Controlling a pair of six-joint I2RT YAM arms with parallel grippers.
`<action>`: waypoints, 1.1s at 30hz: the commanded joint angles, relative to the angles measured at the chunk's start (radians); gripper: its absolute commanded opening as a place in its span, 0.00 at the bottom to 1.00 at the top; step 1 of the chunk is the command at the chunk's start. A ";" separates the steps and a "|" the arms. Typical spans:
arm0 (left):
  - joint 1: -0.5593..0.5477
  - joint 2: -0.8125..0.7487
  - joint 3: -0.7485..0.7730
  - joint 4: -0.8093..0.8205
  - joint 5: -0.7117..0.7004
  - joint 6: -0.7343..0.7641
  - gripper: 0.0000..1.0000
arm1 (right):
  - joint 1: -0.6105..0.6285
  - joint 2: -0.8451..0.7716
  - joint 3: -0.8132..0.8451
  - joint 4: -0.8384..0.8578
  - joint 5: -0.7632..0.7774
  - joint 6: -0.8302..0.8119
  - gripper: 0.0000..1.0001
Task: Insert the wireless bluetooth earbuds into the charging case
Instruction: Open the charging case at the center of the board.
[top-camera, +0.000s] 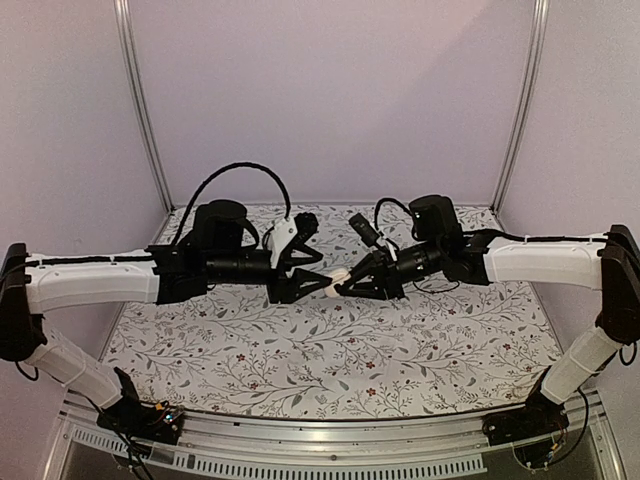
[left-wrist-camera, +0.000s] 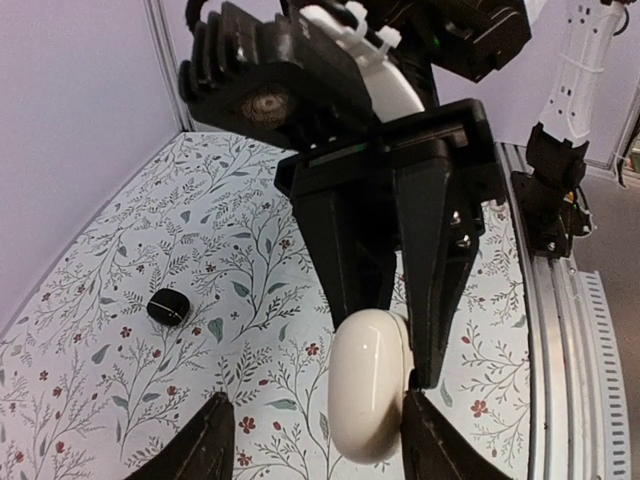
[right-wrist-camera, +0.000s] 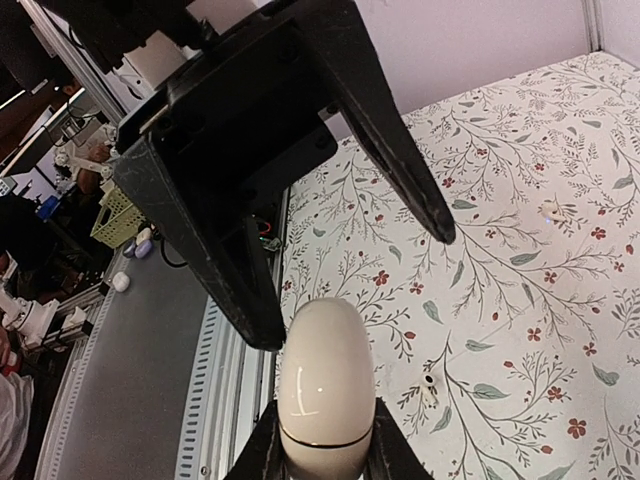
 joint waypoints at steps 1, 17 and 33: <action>-0.006 0.046 0.051 -0.040 0.036 -0.003 0.56 | 0.005 -0.019 0.013 -0.006 0.001 -0.014 0.00; 0.022 0.057 0.061 -0.049 -0.083 -0.033 0.52 | 0.035 -0.061 -0.012 0.000 -0.007 -0.089 0.00; 0.062 0.016 0.054 -0.050 -0.116 -0.053 0.52 | 0.046 -0.072 -0.022 -0.003 -0.017 -0.109 0.00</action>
